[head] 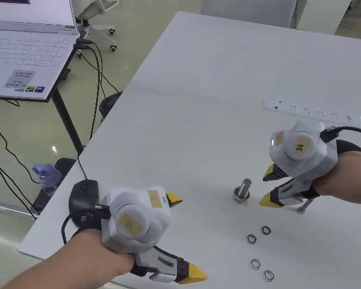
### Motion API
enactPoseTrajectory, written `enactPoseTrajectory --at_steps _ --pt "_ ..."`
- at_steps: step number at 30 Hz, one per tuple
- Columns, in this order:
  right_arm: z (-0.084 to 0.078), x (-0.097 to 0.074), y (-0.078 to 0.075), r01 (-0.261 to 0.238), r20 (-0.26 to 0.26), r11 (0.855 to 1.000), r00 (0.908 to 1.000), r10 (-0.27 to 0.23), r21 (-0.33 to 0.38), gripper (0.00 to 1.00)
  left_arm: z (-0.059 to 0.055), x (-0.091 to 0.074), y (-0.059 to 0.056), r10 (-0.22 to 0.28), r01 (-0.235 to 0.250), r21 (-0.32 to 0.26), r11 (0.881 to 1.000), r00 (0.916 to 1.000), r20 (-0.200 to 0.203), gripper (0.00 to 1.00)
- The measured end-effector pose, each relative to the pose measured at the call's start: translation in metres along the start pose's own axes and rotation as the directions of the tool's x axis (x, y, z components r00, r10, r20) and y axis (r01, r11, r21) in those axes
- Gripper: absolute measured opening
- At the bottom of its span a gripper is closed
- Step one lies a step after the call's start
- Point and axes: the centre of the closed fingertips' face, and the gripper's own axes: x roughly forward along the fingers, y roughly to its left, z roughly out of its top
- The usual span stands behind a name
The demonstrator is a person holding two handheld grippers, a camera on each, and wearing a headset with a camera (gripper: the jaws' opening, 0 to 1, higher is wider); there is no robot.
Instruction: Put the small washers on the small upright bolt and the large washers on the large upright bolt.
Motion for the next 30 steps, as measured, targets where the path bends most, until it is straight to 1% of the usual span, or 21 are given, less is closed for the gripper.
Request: enactPoseTrajectory --at_steps 1,8,11,14,19,25,30 --pt "-0.004 0.000 -0.001 -0.003 -0.001 1.000 1.0000 0.003 0.004 0.34 0.000 0.000 0.000 0.000 0.000 0.001 1.000 1.0000 -0.001 0.85" --pt "-0.020 0.002 0.006 -0.012 0.003 1.000 0.9999 0.012 0.020 0.33 0.003 0.000 -0.001 -0.004 0.004 0.002 1.000 1.0000 0.002 0.86" --pt "-0.028 0.003 0.009 -0.004 -0.011 1.000 0.9999 0.004 0.004 0.33 0.004 0.000 -0.002 -0.005 0.005 0.001 1.000 1.0000 0.002 0.86" --pt "-0.033 0.004 0.012 -0.008 -0.005 1.000 1.0000 0.008 0.015 0.33 0.004 0.001 -0.002 -0.006 0.006 0.006 1.000 1.0000 0.000 0.85" --pt "-0.039 0.010 0.021 -0.022 -0.009 1.000 0.9997 0.023 0.007 0.33 0.005 0.002 -0.002 -0.010 0.010 0.007 1.000 1.0000 -0.002 0.85" --pt "-0.043 0.022 0.029 -0.033 -0.011 0.999 0.9994 0.033 0.019 0.32 0.005 0.002 -0.001 -0.009 0.009 0.006 1.000 1.0000 -0.001 0.85" --pt "-0.046 0.031 0.032 -0.031 -0.010 0.999 0.9995 0.031 0.025 0.31 0.004 0.003 0.000 -0.009 0.009 0.007 1.000 1.0000 -0.004 0.85"
